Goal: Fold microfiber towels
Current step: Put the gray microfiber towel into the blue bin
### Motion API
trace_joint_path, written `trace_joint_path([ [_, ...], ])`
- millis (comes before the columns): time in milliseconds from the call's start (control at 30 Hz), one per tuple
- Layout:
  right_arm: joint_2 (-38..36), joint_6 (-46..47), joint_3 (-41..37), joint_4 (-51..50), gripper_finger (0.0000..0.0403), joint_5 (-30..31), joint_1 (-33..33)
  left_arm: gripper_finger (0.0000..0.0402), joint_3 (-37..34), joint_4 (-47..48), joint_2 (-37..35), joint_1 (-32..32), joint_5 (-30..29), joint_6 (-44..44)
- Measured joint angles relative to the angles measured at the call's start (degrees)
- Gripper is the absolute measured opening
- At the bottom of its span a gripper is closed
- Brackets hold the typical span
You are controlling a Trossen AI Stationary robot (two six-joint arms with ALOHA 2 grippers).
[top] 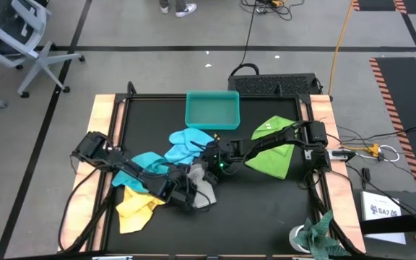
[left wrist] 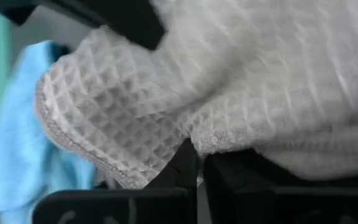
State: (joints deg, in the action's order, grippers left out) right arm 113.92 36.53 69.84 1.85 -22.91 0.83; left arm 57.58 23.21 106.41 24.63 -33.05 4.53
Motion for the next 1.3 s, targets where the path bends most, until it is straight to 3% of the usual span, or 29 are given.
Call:
trace_joint_path([
  [400,-11.9,-4.0,0.0,-7.0,0.0004,6.8,1.9,0.0006,14.0,12.4,0.0,-4.5,-9.4,-4.2],
  [700,-19.2,-9.3,0.0,-13.2,0.0004,9.4,8.2,0.0006,24.1,17.1,-0.2,-13.7,-9.8,-6.9],
  [867,-22.4,-12.1,0.0,-15.0,0.0004,8.5,14.5,0.0006,28.4,18.5,-0.3,-19.0,-10.6,-10.2],
  [1100,-22.9,-15.2,0.1,-12.5,0.0004,0.7,24.5,0.0006,33.8,18.2,-0.4,-27.8,-6.4,-10.4],
  [1300,-22.8,-20.5,2.9,-12.4,0.0004,-1.3,32.4,0.0006,34.9,11.7,-0.5,-34.9,-4.7,-15.5],
])
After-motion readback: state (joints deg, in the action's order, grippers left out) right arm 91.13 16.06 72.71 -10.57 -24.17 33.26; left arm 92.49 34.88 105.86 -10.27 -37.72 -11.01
